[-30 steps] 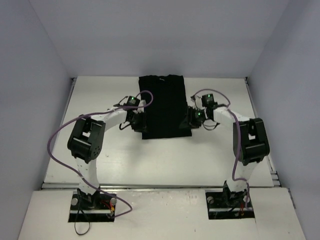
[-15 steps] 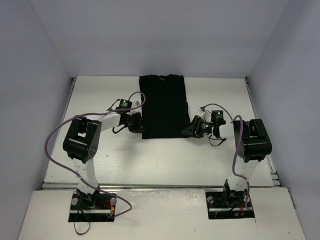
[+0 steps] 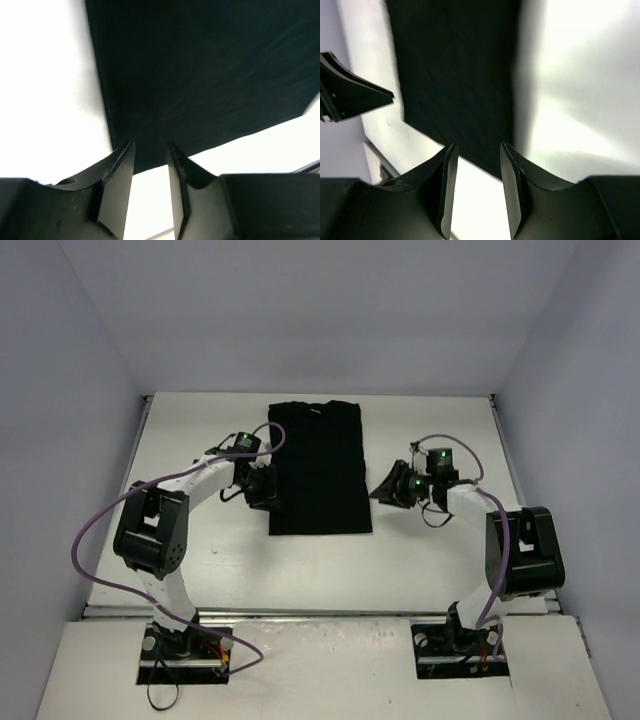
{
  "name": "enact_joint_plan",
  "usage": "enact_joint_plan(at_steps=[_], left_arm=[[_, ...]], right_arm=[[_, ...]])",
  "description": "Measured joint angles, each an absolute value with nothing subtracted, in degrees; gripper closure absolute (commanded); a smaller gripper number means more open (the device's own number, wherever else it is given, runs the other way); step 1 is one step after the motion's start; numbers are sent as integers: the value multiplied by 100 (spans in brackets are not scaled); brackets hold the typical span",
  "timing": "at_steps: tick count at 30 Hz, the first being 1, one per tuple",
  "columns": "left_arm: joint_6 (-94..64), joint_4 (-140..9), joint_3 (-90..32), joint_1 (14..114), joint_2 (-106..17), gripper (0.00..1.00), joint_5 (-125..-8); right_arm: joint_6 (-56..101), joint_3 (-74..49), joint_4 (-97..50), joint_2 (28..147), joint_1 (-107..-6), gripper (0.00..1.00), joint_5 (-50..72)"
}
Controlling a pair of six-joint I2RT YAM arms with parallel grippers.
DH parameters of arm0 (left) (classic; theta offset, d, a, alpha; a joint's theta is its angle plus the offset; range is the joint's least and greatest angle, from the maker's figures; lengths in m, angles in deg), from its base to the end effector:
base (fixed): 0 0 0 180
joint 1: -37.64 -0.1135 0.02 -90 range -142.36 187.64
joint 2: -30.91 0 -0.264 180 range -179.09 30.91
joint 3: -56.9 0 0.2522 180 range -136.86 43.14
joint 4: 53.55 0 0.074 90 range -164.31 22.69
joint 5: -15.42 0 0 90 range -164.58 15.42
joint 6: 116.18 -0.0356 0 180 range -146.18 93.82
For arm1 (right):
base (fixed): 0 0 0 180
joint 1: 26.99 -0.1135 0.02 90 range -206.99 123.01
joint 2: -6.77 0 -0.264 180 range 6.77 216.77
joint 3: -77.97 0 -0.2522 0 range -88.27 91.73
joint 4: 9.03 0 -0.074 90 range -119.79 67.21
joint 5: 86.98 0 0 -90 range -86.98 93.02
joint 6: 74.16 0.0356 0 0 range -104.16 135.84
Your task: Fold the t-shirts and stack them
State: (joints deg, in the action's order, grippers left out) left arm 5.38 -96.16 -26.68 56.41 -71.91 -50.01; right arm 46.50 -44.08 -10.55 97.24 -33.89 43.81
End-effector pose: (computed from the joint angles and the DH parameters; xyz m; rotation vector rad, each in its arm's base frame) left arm 0.3426 -0.1321 0.1940 -0.1575 2.7576 -0.8376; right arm 0.3134 0.0613 0.1854 0.0274 2.2205 1.1395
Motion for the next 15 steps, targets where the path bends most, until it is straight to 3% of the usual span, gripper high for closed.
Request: enact_joint_plan(at_steps=[8, 15], left_arm=[[217, -9790, -4905, 5578, -7920, 69, -4871], [182, -9705, -5335, 5385, -9279, 72, -4485]], right_arm=[[4481, -2011, -1037, 11142, -3479, 64, 4602], [4241, -762, -1174, 12899, -3698, 65, 5126]])
